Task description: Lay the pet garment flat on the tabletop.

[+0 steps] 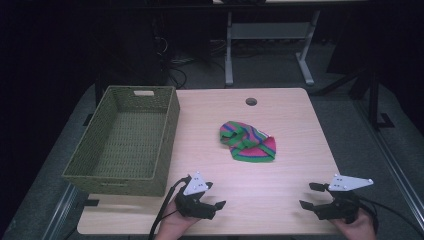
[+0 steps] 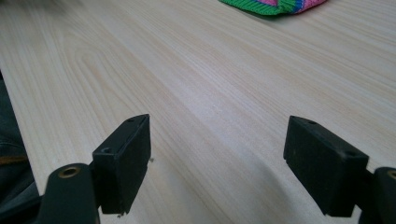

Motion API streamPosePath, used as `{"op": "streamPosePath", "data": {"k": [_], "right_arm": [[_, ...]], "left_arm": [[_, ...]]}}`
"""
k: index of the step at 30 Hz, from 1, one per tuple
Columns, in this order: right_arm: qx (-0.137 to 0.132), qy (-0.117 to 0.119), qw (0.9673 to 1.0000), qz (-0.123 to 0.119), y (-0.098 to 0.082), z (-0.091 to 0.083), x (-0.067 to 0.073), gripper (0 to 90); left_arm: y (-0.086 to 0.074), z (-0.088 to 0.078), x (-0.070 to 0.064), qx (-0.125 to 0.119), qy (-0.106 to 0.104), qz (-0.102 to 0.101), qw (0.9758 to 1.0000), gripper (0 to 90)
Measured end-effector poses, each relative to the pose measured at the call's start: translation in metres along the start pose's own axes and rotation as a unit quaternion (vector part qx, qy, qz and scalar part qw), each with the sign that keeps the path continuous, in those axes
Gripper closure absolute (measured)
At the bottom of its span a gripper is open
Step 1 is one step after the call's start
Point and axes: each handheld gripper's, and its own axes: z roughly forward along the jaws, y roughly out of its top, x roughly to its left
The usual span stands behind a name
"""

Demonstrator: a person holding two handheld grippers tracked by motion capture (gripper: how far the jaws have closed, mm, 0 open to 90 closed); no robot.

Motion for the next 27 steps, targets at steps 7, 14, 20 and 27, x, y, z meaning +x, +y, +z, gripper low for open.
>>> {"op": "streamPosePath", "data": {"k": [7, 14, 20, 27], "right_arm": [[-0.006, 0.018, 0.9998, 0.007, -0.001, -0.001, -0.004, 21.2], [-0.005, 0.026, 0.9996, 0.006, 0.009, 0.003, -0.004, 18.8], [0.000, 0.051, 0.9986, -0.012, 0.030, 0.011, -0.004, 17.7], [0.004, 0.070, 0.9974, -0.020, 0.046, 0.016, -0.004, 17.3]], "left_arm": [[0.000, -0.001, 0.002, -0.002, 0.000, 0.000, 1.0000, 25.5], [-0.001, -0.005, 0.002, -0.001, -0.003, 0.010, 0.9999, 25.5], [-0.002, -0.006, 0.004, -0.004, -0.002, 0.005, 1.0000, 25.6], [-0.002, -0.008, 0.004, -0.006, 0.000, 0.008, 0.9999, 25.6]]}}
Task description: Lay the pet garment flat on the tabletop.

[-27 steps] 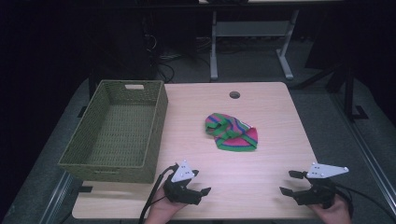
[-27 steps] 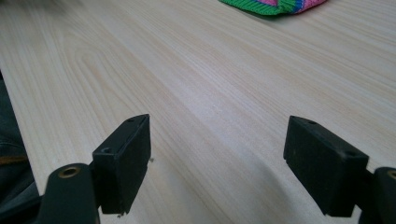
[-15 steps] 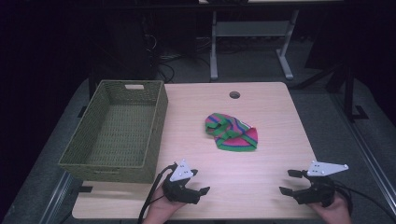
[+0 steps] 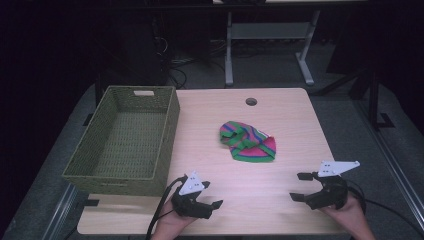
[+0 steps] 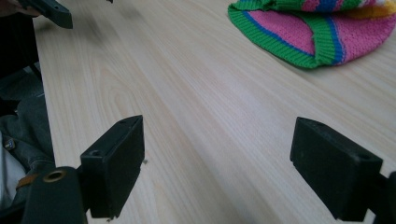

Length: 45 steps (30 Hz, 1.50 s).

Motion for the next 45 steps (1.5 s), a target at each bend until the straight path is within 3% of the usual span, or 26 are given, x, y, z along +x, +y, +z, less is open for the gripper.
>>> {"op": "streamPosePath", "data": {"k": [16, 22, 33, 45], "right_arm": [[0.013, 0.035, 0.9993, -0.007, 0.031, 0.007, -0.013, 17.5], [0.028, 0.037, 0.9989, -0.003, 0.036, 0.013, -0.018, 17.7], [0.068, 0.041, 0.9966, -0.020, 0.059, 0.027, -0.024, 17.8], [0.075, 0.047, 0.9957, -0.029, 0.079, 0.032, -0.026, 17.7]], "left_arm": [[0.000, -0.001, 0.002, -0.007, -0.005, -0.007, 0.9999, 25.5], [0.000, -0.001, 0.001, -0.007, -0.004, -0.002, 1.0000, 25.5], [0.000, 0.000, 0.000, -0.008, -0.007, 0.001, 0.9999, 25.1], [0.000, -0.004, 0.002, -0.018, -0.004, -0.005, 0.9998, 25.1]]}}
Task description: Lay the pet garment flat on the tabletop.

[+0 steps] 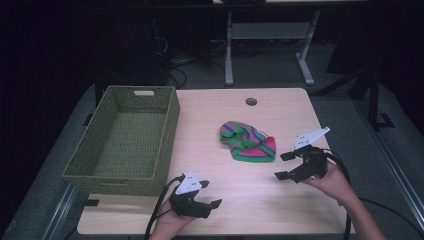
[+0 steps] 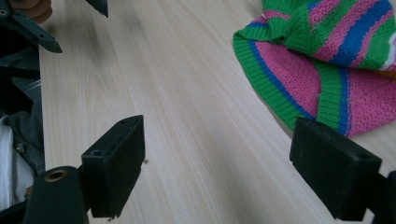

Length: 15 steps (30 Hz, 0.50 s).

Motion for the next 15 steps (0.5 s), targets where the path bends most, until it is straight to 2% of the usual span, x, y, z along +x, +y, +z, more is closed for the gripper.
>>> {"op": "streamPosePath", "data": {"k": [6, 10, 15], "right_arm": [[0.004, 0.001, 1.0000, -0.005, 0.008, 0.000, -0.002, 17.7], [-0.004, -0.001, 1.0000, -0.006, 0.016, -0.004, -0.005, 17.7], [-0.002, -0.004, 1.0000, -0.006, 0.029, -0.008, -0.012, 17.7]], "left_arm": [[0.000, -0.001, 0.001, -0.001, 0.001, -0.001, 1.0000, 25.1], [0.000, 0.000, 0.001, -0.001, 0.000, 0.000, 1.0000, 25.1], [0.001, 0.000, 0.001, 0.000, -0.001, 0.000, 1.0000, 25.1]]}}
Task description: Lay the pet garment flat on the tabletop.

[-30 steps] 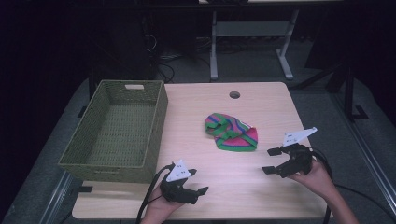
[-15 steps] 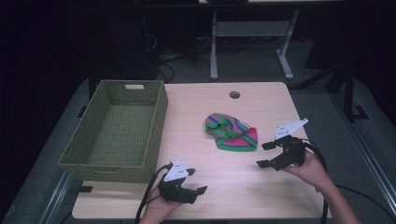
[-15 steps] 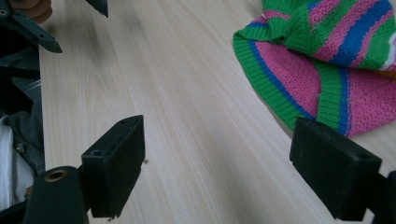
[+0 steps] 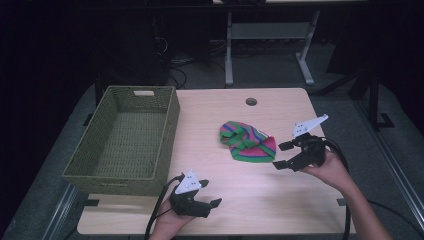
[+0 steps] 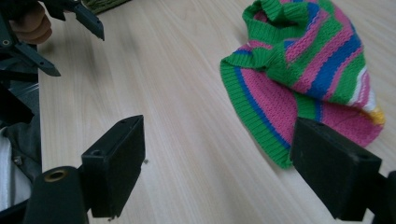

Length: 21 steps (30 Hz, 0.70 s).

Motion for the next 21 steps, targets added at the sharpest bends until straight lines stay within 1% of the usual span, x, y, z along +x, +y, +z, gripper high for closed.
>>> {"op": "streamPosePath", "data": {"k": [6, 8, 9, 10, 13, 14, 15, 20, 21], "right_arm": [[0.000, -0.001, 1.0000, -0.001, 0.011, 0.000, -0.004, 17.8], [0.009, -0.003, 0.9999, -0.001, 0.016, 0.005, -0.007, 17.8], [0.009, -0.003, 0.9999, -0.001, 0.016, 0.005, -0.007, 17.8], [0.016, -0.003, 0.9999, 0.001, 0.019, 0.008, -0.007, 17.7], [0.021, -0.001, 0.9998, -0.001, 0.022, 0.013, -0.009, 17.7], [0.029, 0.000, 0.9996, 0.001, 0.027, 0.017, -0.009, 17.8], [0.029, 0.000, 0.9996, 0.001, 0.027, 0.017, -0.009, 17.8], [0.039, -0.002, 0.9992, -0.005, 0.041, 0.026, -0.014, 17.8], [0.039, -0.002, 0.9992, -0.005, 0.041, 0.026, -0.014, 17.8]], "left_arm": [[0.000, 0.000, 0.001, -0.002, 0.000, -0.002, 1.0000, 25.0], [0.000, -0.001, 0.001, -0.001, -0.002, -0.002, 1.0000, 25.0], [0.000, -0.001, 0.001, -0.001, -0.002, -0.002, 1.0000, 25.1], [0.000, -0.001, 0.001, -0.002, -0.003, -0.002, 1.0000, 25.0], [0.000, -0.002, 0.001, -0.004, -0.003, -0.004, 1.0000, 25.0], [0.000, -0.002, 0.001, -0.003, -0.002, -0.001, 1.0000, 25.1], [0.000, -0.002, 0.001, -0.003, -0.002, -0.001, 1.0000, 25.0], [-0.001, -0.002, 0.002, -0.005, 0.000, -0.001, 1.0000, 25.0], [-0.001, -0.002, 0.002, -0.005, 0.000, -0.001, 1.0000, 25.1]]}}
